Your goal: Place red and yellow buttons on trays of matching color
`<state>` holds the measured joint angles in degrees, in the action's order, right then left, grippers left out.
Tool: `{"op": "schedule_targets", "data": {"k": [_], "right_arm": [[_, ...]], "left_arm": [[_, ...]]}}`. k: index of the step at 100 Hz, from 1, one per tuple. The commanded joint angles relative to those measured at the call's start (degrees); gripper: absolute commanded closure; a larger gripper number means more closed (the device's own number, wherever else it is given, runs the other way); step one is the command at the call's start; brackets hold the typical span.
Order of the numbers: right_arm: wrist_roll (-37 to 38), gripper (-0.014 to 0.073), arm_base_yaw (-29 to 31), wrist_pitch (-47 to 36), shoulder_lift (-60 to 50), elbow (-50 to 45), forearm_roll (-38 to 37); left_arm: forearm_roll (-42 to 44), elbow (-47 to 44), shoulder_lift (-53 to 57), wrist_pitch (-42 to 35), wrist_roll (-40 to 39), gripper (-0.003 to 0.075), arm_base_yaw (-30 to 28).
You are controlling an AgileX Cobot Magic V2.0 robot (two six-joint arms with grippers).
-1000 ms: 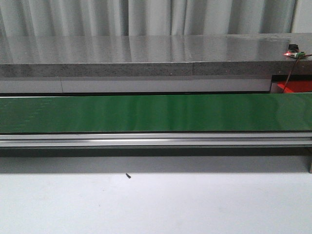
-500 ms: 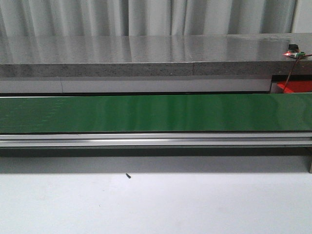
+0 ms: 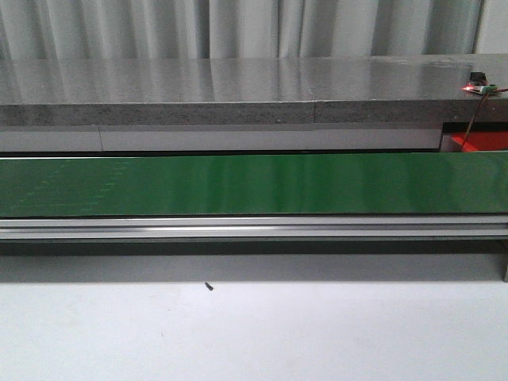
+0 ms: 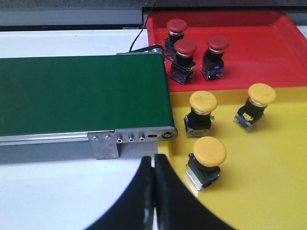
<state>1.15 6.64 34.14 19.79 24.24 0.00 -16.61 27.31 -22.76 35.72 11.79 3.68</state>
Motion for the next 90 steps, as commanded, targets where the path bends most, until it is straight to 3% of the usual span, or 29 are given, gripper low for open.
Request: {"op": "schedule_targets", "data": {"k": [1, 57, 75, 90], "right_arm": [[0.0, 0.0716, 0.0, -3.9, 0.3, 1.3, 0.0], [0.0, 0.0716, 0.0, -3.9, 0.3, 1.3, 0.0], [0.0, 0.0716, 0.0, -3.9, 0.3, 1.3, 0.0], [0.0, 0.0716, 0.0, -3.9, 0.3, 1.3, 0.0]], "left_arm": [[-1.2, 1.5, -0.5, -3.8, -0.6, 0.0740, 0.3], [-1.2, 1.5, -0.5, -3.8, -0.6, 0.0740, 0.3], [0.9, 1.5, -0.6, -7.4, -0.9, 0.0740, -0.3], [4.3, 1.5, -0.6, -7.6, -6.0, 0.0740, -3.4]]}}
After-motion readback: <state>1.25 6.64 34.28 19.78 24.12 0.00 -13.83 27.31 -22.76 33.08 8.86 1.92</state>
